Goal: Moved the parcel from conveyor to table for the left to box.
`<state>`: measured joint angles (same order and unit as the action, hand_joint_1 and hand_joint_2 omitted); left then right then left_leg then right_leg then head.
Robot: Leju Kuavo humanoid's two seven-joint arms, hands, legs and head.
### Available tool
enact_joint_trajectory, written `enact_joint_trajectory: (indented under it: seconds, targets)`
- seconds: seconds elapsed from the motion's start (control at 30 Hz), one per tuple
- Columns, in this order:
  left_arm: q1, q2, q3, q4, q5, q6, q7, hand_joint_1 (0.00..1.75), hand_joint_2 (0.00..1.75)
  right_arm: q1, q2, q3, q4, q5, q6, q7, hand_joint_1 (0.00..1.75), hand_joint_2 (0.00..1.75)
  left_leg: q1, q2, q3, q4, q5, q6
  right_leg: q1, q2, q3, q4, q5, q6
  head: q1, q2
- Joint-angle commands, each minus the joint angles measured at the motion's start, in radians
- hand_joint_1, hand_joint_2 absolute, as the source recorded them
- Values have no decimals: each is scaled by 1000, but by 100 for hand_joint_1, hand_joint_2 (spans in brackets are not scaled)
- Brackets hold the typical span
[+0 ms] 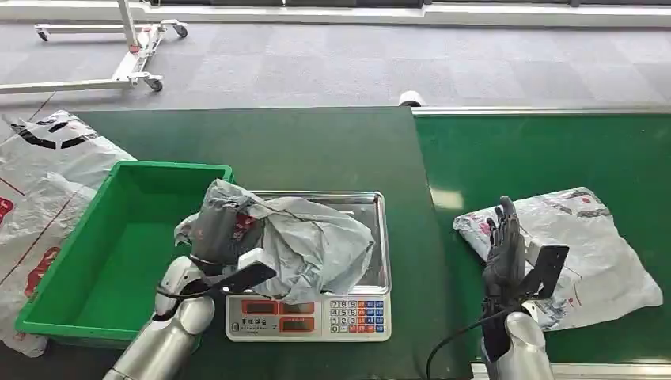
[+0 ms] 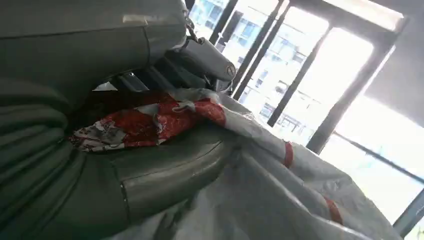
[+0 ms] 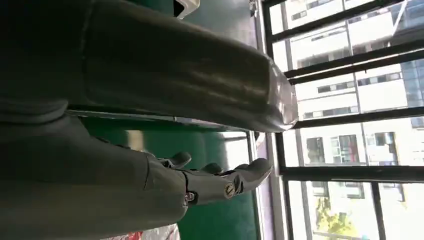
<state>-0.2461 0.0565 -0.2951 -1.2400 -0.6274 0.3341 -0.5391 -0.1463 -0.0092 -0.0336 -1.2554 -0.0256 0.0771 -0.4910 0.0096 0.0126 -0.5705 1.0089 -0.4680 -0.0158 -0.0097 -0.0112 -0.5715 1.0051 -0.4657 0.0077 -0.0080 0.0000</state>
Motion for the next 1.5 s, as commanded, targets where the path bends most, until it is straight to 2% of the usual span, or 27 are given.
enact_joint_trajectory:
  seconds: [0.03,0.07,0.13,0.2,0.23,0.3,0.33,0.37,0.4,0.47,0.5,0.53,0.57,0.7,0.77,0.8,0.83,0.93,1.0,1.07,1.13,1.2,1.3,1.43,1.5]
  targets:
    - [56,31,338,59,-199,121,55,175,175,39,41,-43,-20,1,16,-7,0,0,0,3,2,-3,0,0,0,5,1,-3,1,-1,0,0]
    - [37,36,343,107,-187,136,27,175,175,41,43,-41,-20,3,17,-7,0,0,0,3,3,-3,0,0,0,4,2,-3,1,-1,0,0]
    - [-76,53,374,327,-357,228,118,175,175,41,48,-33,-20,9,19,-4,0,0,0,0,1,-3,1,0,0,1,1,-2,1,-1,0,0]
    - [-164,70,400,485,-405,277,153,175,175,36,49,-27,-16,12,20,-3,0,0,0,-3,0,-4,4,0,1,-1,0,-3,2,-2,0,0]
    - [-257,94,407,644,-514,328,252,175,175,33,50,-24,-15,15,20,0,0,0,0,-2,0,-3,3,-1,0,-1,-1,-2,1,-2,0,0]
    - [-364,136,412,821,-618,354,362,175,175,32,49,-15,-13,19,19,7,0,0,0,-4,-1,-2,4,-1,0,-3,-1,-1,2,-2,0,0]
    - [-394,157,398,868,-690,359,441,175,175,36,44,-8,-13,21,17,11,0,0,1,-4,-2,-2,6,-2,1,-3,-2,-1,3,-3,0,0]
    - [-404,163,400,875,-693,353,440,175,175,40,42,-8,-12,21,17,11,0,0,1,-3,-1,-1,5,-3,1,-3,-2,0,2,-3,0,0]
    - [-412,173,405,878,-736,364,509,175,175,44,36,-2,-9,21,16,11,0,0,2,-3,-2,-2,6,-3,2,-2,-2,-1,4,-4,0,0]
    - [-415,178,423,885,-732,364,516,175,175,50,31,-2,-6,20,14,13,0,0,2,-2,-3,-1,6,-3,2,-1,-4,0,4,-5,0,0]
    - [-419,178,433,900,-730,352,507,0,175,53,28,-1,-5,19,11,13,0,0,2,0,-2,-1,5,-4,2,0,-4,1,4,-5,0,0]
    - [-413,182,440,894,-745,356,501,0,0,55,22,-3,-2,12,8,10,0,0,1,-1,-2,-2,6,-3,2,0,-4,0,5,-5,0,0]
    - [-401,186,444,869,-760,364,520,0,0,49,20,-8,9,4,6,12,0,0,2,-1,-2,-3,7,-3,2,0,-4,-1,6,-5,0,0]
    - [-357,154,520,772,-723,364,408,0,0,12,8,-18,58,-16,7,16,0,0,2,-1,-4,-1,6,-2,2,0,-5,0,5,-5,0,0]
    - [-317,111,589,659,-633,364,266,0,0,9,10,-26,67,-21,6,15,0,0,2,-1,-5,-2,6,-2,2,0,-6,-1,6,-4,0,0]
    - [-285,69,625,594,-512,364,154,0,0,17,11,-35,59,-25,6,13,0,0,1,-2,-6,-1,6,-2,1,-1,-7,1,5,-4,0,0]
    - [-243,31,639,487,-319,273,7,0,0,27,14,-45,52,-26,3,13,0,0,1,-2,-6,-2,6,-2,2,-1,-6,-1,6,-4,0,0]
    - [-2,-50,544,-49,-7,17,-39,0,0,56,19,-74,27,-22,9,7,0,0,0,-4,-5,-3,6,-2,1,-3,-6,-2,5,-4,0,0]
    - [103,-64,459,-267,53,-36,-24,0,0,61,21,-86,21,-19,15,2,0,0,0,-1,-6,-1,4,-1,0,-1,-7,-1,4,-4,-1,0]
    - [189,-89,374,-404,226,-173,-71,0,0,65,27,-93,23,-15,16,-1,0,0,-1,2,-6,-1,2,0,0,2,-8,-1,4,-4,1,0]
    - [241,-104,285,-450,222,-207,-67,0,0,69,34,-94,22,-10,17,-10,0,0,-1,1,-5,-1,2,1,-2,2,-7,-1,3,-3,0,0]
    - [251,-108,253,-440,182,-179,-73,0,0,71,38,-93,21,-9,17,-12,0,0,-1,3,-5,-1,0,1,-1,3,-7,-1,3,-3,-1,0]
    - [274,-157,153,-427,251,-290,-74,0,0,90,47,-90,-28,0,11,-22,0,0,-2,0,-5,-1,0,1,-2,1,-7,-2,2,-1,0,0]
    - [274,-160,119,-420,260,-286,-69,0,0,103,48,-88,-64,2,7,-15,0,0,-2,0,-7,0,0,1,-2,1,-8,0,1,0,0,0]
    - [295,-191,91,-383,393,-385,-47,0,0,130,57,-82,-145,15,-9,-32,0,0,-3,1,-8,0,0,1,-2,1,-9,0,1,0,0,0]
